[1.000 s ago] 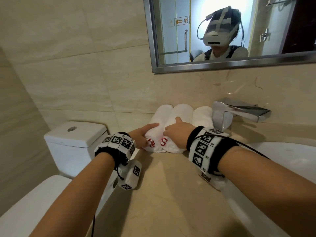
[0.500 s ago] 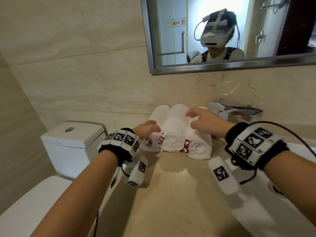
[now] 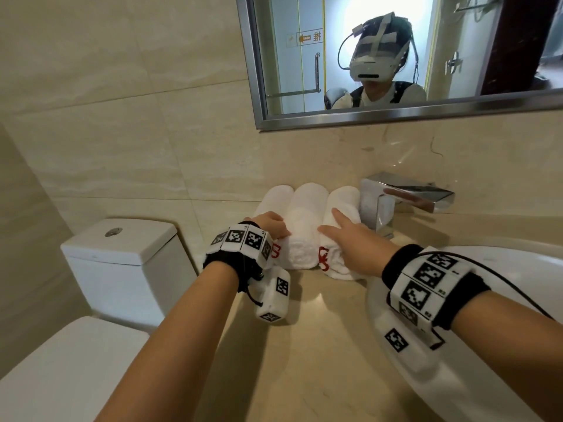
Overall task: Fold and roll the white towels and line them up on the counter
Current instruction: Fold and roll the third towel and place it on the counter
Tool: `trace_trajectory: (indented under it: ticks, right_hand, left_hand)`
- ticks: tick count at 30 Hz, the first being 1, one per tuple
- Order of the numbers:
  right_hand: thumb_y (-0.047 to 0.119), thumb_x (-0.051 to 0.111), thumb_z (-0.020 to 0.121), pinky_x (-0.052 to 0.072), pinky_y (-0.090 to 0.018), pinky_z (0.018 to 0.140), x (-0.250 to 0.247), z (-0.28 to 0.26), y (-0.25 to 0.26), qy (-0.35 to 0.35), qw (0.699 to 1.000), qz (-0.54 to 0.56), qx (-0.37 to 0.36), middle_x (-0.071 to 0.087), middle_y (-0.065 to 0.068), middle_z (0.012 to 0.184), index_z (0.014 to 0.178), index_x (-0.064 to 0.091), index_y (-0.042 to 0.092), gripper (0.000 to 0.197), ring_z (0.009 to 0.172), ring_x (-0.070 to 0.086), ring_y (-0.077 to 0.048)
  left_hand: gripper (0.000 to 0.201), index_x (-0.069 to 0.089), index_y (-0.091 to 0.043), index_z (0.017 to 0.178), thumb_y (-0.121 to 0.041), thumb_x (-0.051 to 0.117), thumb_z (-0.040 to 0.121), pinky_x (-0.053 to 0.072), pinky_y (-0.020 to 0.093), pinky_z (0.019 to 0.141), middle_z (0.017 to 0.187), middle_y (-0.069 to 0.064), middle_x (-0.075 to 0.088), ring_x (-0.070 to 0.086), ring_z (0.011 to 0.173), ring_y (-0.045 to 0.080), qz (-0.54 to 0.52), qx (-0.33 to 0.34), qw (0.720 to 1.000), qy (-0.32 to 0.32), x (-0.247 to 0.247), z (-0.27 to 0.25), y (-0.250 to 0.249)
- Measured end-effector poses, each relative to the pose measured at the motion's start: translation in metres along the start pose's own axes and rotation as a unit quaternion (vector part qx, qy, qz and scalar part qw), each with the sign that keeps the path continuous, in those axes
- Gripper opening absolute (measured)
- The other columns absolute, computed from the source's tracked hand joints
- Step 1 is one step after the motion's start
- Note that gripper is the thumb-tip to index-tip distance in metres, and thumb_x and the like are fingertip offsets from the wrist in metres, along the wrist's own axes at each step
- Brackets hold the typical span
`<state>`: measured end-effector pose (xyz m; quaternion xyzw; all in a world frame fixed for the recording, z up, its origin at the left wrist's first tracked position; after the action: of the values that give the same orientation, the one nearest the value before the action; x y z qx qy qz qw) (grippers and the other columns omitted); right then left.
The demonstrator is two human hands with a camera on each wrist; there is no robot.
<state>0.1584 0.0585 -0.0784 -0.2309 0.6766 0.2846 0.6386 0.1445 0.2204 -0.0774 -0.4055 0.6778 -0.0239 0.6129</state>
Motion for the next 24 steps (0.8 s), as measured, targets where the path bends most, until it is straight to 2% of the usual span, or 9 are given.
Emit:
trace_trajectory:
  ticks: [4,6,9,12,14,16,18,20,24]
  right_hand:
    - [0.026,0.043,0.095,0.010,-0.051,0.116,0.006,-0.005,0.004,0.063,0.997,-0.023,0.024,-0.014,-0.008,0.157,0.150,0.005,0.027,0.067,0.143,-0.003,-0.042]
    - [0.044,0.046,0.091,0.001,-0.053,0.117,-0.005,-0.001,0.019,0.036,0.998,-0.056,-0.009,-0.002,-0.008,0.159,0.150,0.008,0.021,0.074,0.145,-0.009,-0.034]
    - [0.043,0.051,0.087,0.019,-0.045,0.114,-0.014,0.014,0.048,-0.015,0.997,-0.041,-0.058,0.021,-0.012,0.152,0.148,0.016,0.015,0.075,0.142,0.017,-0.032]
    - [0.020,0.054,0.088,0.042,-0.040,0.092,-0.008,0.028,0.061,-0.022,0.997,-0.052,-0.053,0.028,-0.017,0.144,0.140,0.030,0.013,0.058,0.124,0.038,-0.036]
    - [0.006,0.047,0.089,0.041,-0.037,0.084,-0.010,0.034,0.069,-0.030,0.994,-0.079,-0.063,0.035,-0.015,0.136,0.132,0.040,0.010,0.044,0.118,0.041,-0.037]
    - [0.001,0.041,0.091,0.039,-0.037,0.090,-0.012,0.038,0.079,-0.022,0.989,-0.114,-0.093,0.042,-0.013,0.130,0.126,0.047,0.008,0.037,0.115,0.043,-0.037]
    - [0.001,0.041,0.092,0.036,-0.037,0.097,-0.013,0.038,0.088,-0.012,0.979,-0.158,-0.129,0.048,-0.012,0.127,0.122,0.052,0.008,0.033,0.114,0.047,-0.034]
    - [0.001,0.043,0.092,0.037,-0.036,0.096,-0.012,0.040,0.092,-0.001,0.972,-0.183,-0.147,0.051,-0.011,0.125,0.120,0.054,0.007,0.030,0.115,0.048,-0.033]
    - [0.002,0.038,0.095,0.041,-0.036,0.092,-0.008,0.041,0.098,0.015,0.967,-0.198,-0.163,0.051,-0.014,0.126,0.119,0.053,0.004,0.028,0.118,0.046,-0.031]
  left_hand:
    - [0.068,0.027,-0.016,0.140,-0.020,0.064,0.083,0.044,0.039,0.094,0.134,0.019,0.045,0.049,0.118,0.035,-0.073,-0.011,0.997,-0.024,-0.004,0.001,0.006]
    - [0.076,0.022,-0.015,0.140,-0.025,0.068,0.080,0.045,0.040,0.088,0.132,0.020,0.045,0.050,0.114,0.037,-0.105,-0.027,0.993,-0.046,-0.014,-0.002,0.019]
    - [0.060,0.030,-0.022,0.138,-0.029,0.060,0.086,0.049,0.048,0.091,0.129,0.015,0.047,0.052,0.111,0.036,-0.198,-0.043,0.979,-0.011,-0.015,-0.005,0.042]
    - [0.041,0.041,-0.024,0.131,-0.027,0.051,0.092,0.052,0.053,0.083,0.115,0.010,0.054,0.058,0.095,0.029,-0.270,-0.050,0.961,0.025,-0.012,-0.009,0.061]
    - [0.046,0.041,-0.031,0.135,-0.028,0.053,0.090,0.055,0.048,0.079,0.123,0.011,0.055,0.059,0.097,0.029,-0.287,-0.054,0.955,0.041,-0.010,-0.008,0.067]
    - [0.048,0.040,-0.034,0.135,-0.029,0.054,0.090,0.054,0.047,0.081,0.127,0.011,0.053,0.058,0.105,0.031,-0.272,-0.054,0.959,0.055,-0.008,-0.009,0.065]
    - [0.055,0.035,-0.034,0.137,-0.030,0.059,0.088,0.055,0.049,0.078,0.128,0.011,0.051,0.057,0.109,0.034,-0.249,-0.049,0.966,0.053,-0.007,-0.007,0.059]
    - [0.065,0.031,-0.032,0.139,-0.025,0.065,0.083,0.056,0.052,0.074,0.130,0.013,0.047,0.056,0.107,0.035,-0.233,-0.045,0.971,0.037,-0.008,-0.004,0.055]
    - [0.065,0.032,-0.029,0.140,-0.020,0.063,0.083,0.054,0.051,0.083,0.122,0.012,0.046,0.054,0.103,0.032,-0.225,-0.035,0.973,0.022,-0.009,0.001,0.054]
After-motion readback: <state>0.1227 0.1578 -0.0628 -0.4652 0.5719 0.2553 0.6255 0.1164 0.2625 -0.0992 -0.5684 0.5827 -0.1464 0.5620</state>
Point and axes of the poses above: each hand's wrist, its own z-axis towards the middle knuckle, its own x-axis out of the palm, y = z × x, the point moved 10 cm from there along z, towards the middle knuckle
